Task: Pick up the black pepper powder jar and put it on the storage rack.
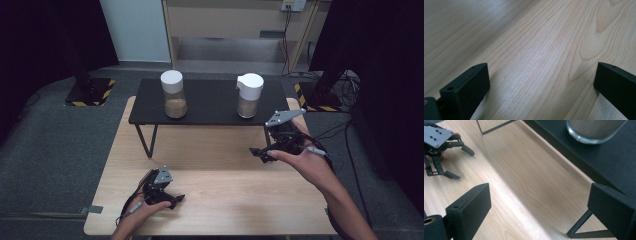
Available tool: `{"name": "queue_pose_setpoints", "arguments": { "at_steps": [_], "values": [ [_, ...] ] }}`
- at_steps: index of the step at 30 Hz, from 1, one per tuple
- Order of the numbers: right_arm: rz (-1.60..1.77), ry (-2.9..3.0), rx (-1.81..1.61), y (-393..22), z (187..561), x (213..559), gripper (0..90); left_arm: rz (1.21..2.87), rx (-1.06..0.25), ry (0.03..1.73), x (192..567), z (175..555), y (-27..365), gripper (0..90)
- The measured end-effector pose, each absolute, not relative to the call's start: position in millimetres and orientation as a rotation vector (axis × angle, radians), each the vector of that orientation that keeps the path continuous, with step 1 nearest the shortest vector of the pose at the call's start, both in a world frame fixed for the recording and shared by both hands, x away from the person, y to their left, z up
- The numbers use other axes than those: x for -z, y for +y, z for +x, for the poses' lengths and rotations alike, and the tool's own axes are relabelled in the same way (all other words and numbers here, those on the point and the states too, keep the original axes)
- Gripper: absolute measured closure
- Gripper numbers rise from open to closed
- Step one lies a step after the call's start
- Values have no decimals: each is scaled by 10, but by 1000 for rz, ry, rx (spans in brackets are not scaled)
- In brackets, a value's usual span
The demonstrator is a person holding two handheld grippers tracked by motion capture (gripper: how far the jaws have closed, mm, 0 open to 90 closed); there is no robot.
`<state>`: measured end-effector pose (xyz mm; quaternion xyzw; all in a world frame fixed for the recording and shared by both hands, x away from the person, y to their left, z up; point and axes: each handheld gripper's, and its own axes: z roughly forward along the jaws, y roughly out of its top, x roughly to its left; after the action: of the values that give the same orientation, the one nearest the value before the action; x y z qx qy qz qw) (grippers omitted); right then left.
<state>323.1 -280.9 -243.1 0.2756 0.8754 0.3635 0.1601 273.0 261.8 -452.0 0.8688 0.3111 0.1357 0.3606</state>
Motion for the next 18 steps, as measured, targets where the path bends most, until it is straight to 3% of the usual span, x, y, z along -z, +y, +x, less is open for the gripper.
{"name": "queue_pose_setpoints", "arguments": {
  "at_steps": [18],
  "values": [
    [808,2527,-999,-2789,3220,2643,61,2239,-350,802,4520,2729,2617,0]
  ]
}}
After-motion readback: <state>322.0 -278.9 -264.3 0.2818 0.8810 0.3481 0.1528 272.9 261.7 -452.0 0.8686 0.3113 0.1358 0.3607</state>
